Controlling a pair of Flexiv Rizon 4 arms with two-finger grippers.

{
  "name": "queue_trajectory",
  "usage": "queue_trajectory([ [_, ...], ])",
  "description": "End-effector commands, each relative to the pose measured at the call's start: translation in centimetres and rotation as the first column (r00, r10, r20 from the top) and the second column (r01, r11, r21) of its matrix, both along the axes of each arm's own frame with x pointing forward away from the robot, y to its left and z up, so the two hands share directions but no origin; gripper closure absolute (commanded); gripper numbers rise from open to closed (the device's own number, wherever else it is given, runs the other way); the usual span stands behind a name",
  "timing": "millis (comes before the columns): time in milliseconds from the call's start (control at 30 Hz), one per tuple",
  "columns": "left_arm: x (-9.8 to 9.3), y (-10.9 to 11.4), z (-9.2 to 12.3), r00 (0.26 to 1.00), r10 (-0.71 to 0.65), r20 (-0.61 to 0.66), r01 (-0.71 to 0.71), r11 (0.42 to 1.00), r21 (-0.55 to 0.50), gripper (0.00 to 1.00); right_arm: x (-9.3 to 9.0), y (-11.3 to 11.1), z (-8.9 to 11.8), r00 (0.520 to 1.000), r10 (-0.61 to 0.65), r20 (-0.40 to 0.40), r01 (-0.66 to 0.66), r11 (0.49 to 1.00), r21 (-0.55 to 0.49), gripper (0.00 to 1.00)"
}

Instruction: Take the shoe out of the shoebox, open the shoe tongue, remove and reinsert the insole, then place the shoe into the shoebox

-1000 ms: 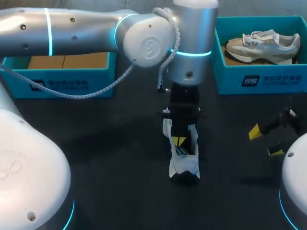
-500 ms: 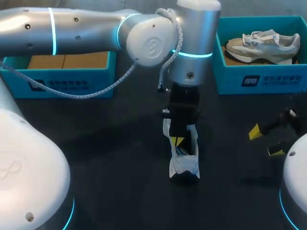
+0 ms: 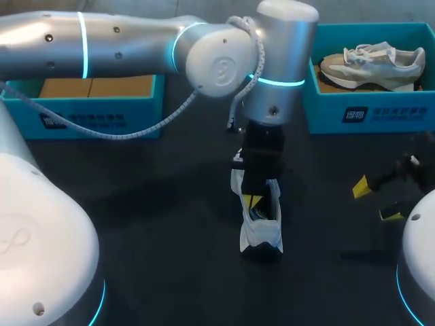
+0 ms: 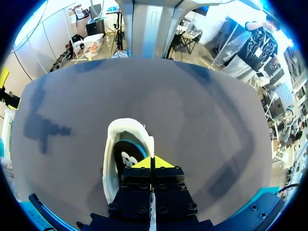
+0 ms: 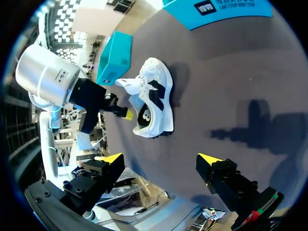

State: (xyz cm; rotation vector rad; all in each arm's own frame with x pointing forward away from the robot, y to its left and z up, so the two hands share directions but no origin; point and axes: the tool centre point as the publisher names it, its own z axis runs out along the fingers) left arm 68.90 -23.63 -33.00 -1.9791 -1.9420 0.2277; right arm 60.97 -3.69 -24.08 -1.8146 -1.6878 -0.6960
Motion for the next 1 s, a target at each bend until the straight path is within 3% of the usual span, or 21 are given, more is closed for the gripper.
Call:
queue_trajectory([
  [33, 0.3, -0.3, -0.1, 1.0, -0.001, 0.011, 0.001, 1.0, 0.004, 1.0, -0.2, 0.0, 0.1, 1.0, -0.003, 0.001, 0.003, 1.0, -0.004, 0.0],
  [533, 0.3, -0.7, -2.2, 0.998, -0.066, 0.007, 0.066, 0.997, 0.033, 1.0, -0.2, 0.0, 0.1, 1.0, -0.003, 0.001, 0.003, 1.0, -0.004, 0.0],
  [1000, -0.1, -0.9, -2.3, 0.992, -0.125, 0.008, 0.124, 0.991, 0.041, 1.0, -0.2, 0.0, 0.1, 1.0, -0.003, 0.001, 0.003, 1.0, -0.004, 0.0],
])
